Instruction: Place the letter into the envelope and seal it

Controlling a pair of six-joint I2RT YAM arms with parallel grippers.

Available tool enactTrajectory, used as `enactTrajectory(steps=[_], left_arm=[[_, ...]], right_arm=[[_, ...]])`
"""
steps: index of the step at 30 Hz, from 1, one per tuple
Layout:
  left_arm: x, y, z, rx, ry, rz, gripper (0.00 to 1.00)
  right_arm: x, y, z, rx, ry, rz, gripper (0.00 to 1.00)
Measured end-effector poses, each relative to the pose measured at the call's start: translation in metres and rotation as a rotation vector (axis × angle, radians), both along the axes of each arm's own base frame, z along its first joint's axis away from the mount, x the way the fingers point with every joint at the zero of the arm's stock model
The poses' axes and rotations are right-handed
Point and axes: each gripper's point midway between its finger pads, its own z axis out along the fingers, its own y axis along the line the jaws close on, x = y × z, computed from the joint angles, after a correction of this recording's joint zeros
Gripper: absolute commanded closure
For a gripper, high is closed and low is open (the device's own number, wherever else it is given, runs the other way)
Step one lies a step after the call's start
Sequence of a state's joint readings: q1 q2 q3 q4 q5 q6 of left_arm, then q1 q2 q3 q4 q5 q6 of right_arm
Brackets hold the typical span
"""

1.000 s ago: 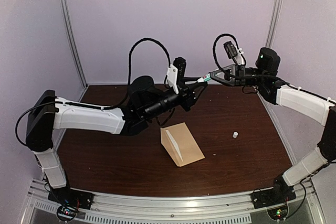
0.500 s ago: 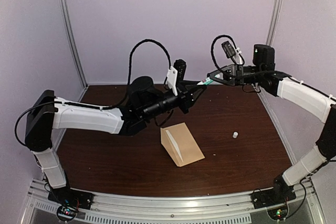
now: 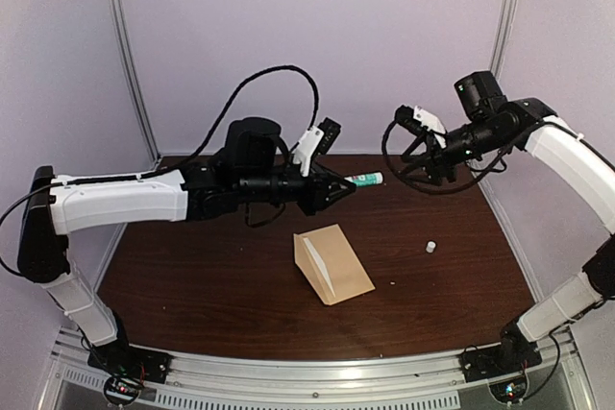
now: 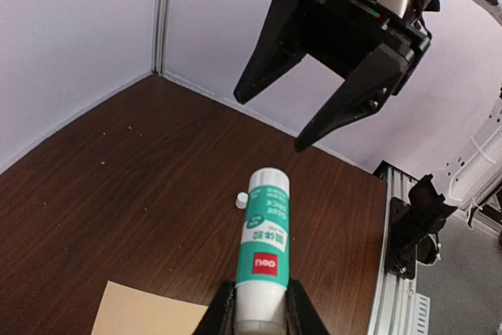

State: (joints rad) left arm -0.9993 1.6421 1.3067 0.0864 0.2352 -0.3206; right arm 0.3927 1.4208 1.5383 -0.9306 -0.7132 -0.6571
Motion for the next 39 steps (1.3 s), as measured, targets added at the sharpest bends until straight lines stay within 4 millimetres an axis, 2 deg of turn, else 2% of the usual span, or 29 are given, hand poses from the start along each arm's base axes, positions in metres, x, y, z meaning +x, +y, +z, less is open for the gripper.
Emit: enactTrajectory(steps=[2, 5, 11, 16, 20, 24, 27, 28, 29, 32, 33, 35, 39], left_arm=[[-0.006, 0.002, -0.012, 0.052, 0.055, -0.018, 0.94], [-0.015, 0.005, -0.023, 0.097, 0.121, -0.047, 0.94], [-0.026, 0.009, -0.035, 0.131, 0.218, -0.086, 0.94], [-0.026, 0.011, -0.031, 0.12, 0.246, -0.1, 0.94], [-0.027, 0.011, -0.031, 0.117, 0.263, -0.11, 0.94], [-0.03, 0.011, -0.03, 0.111, 0.278, -0.124, 0.94], [-0.031, 0.01, -0.029, 0.106, 0.284, -0.132, 0.94], [-0.031, 0.01, -0.028, 0.103, 0.284, -0.133, 0.93], [-0.031, 0.01, -0.028, 0.103, 0.284, -0.132, 0.85], [-0.028, 0.011, -0.028, 0.1, 0.281, -0.126, 0.55], [-0.026, 0.011, -0.027, 0.095, 0.271, -0.118, 0.48], [-0.022, 0.014, -0.026, 0.08, 0.241, -0.086, 0.41], [-0.014, 0.035, -0.024, -0.001, 0.16, 0.02, 0.38]], right_arm=[[-0.012, 0.01, -0.019, -0.082, -0.017, 0.036, 0.46], [-0.028, 0.028, -0.034, -0.17, -0.06, 0.092, 0.46], [-0.047, 0.05, -0.041, -0.264, -0.144, 0.165, 0.47], [-0.053, 0.059, -0.046, -0.307, -0.174, 0.184, 0.5], [-0.057, 0.062, -0.052, -0.33, -0.181, 0.192, 0.57], [-0.059, 0.063, -0.057, -0.345, -0.182, 0.196, 0.73], [-0.058, 0.064, -0.059, -0.354, -0.184, 0.194, 0.8], [-0.057, 0.065, -0.059, -0.355, -0.186, 0.193, 0.82], [-0.057, 0.065, -0.06, -0.358, -0.186, 0.192, 0.84], [-0.054, 0.065, -0.06, -0.358, -0.188, 0.175, 0.89], [-0.053, 0.066, -0.059, -0.351, -0.184, 0.163, 0.9], [-0.048, 0.067, -0.057, -0.325, -0.17, 0.138, 0.91], [-0.038, 0.065, -0.049, -0.215, -0.083, 0.085, 0.91]])
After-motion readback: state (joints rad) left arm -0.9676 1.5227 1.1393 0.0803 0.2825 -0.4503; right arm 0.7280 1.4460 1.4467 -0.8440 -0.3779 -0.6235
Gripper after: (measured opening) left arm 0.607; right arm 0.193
